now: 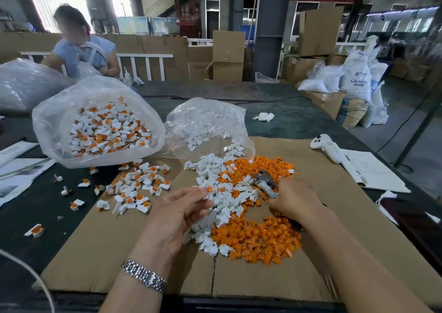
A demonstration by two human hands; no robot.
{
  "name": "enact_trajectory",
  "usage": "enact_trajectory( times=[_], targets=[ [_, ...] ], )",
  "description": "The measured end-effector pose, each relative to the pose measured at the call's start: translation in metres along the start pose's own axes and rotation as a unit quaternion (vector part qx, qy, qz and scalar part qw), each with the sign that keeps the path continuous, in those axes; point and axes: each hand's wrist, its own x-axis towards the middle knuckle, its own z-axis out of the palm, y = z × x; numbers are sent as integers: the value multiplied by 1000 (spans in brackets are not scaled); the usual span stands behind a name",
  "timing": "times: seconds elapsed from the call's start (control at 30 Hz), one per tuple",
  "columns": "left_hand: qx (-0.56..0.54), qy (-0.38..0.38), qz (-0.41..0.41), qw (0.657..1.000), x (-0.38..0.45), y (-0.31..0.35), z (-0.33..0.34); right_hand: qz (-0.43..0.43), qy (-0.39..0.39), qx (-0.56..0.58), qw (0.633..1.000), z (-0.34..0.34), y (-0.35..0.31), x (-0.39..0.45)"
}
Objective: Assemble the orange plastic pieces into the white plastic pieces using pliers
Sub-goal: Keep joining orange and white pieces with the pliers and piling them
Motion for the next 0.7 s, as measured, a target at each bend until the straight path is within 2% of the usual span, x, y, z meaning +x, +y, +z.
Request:
enact_trajectory(
  times=[0.13, 0.2, 0.27, 0.4, 0.47, 0.7],
  targets=[
    [-15, 8, 2, 1000, 2, 1, 0, 15, 4, 102, 995, -6, -3, 0],
    [-22, 10, 5, 1000, 3, 2, -1, 6, 29, 174, 984, -17, -5, -4],
    [-22, 7, 10, 1000, 4, 2, 0, -21, 16, 234, 972, -34, -11, -15],
    [-27, -5, 31, 999, 3, 4, 5, -109, -182, 359, 909, -58, -34, -45],
    [-32, -4, 42, 999, 2, 7, 8, -135, -215, 355, 900, -64, -47, -57],
    [3, 25, 72, 997, -2, 9, 10, -173, -194, 308, 915, -66, -66, -73]
  ],
)
